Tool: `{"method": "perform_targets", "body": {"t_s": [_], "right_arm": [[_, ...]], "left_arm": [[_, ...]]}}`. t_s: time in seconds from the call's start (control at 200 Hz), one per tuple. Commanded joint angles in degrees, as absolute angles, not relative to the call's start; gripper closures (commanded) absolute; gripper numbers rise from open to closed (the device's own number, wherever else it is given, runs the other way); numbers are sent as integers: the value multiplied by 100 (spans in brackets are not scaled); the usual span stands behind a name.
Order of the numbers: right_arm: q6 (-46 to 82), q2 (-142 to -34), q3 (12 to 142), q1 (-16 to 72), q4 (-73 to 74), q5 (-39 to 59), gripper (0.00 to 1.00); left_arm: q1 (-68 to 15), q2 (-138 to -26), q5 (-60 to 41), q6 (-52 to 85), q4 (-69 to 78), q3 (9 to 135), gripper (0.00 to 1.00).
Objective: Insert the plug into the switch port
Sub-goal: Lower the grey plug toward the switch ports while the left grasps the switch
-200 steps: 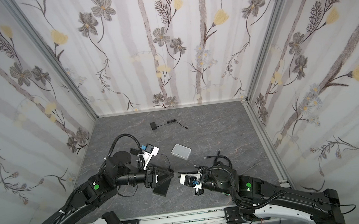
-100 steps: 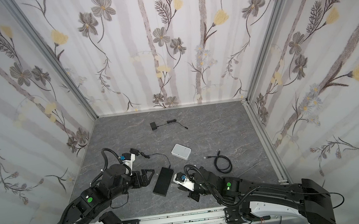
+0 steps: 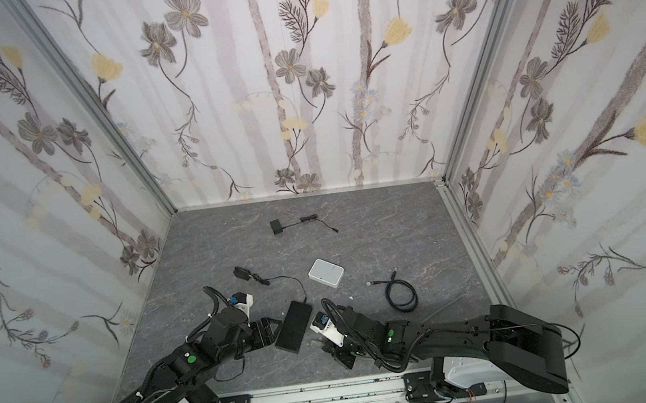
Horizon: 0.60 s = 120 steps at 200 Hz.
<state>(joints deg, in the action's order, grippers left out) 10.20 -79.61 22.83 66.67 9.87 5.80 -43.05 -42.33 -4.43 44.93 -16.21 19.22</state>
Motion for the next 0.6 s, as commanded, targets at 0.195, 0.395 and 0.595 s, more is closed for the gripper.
{"method": "perform_targets", "body": {"t_s": [0.195, 0.395, 0.595], "right_arm": [[1125, -8952, 2547, 6668, 1837, 79, 86], [1027, -9509, 2782, 6705, 2065, -112, 89], [977, -9601, 2869, 6707, 2136, -220, 89]], "left_arm": [[-4293, -5003, -984, 4242, -383, 1726, 27], [-4298, -5627, -1199, 3906, -229, 1882, 38], [-4297, -6138, -1233, 3745, -341, 2040, 42]]}}
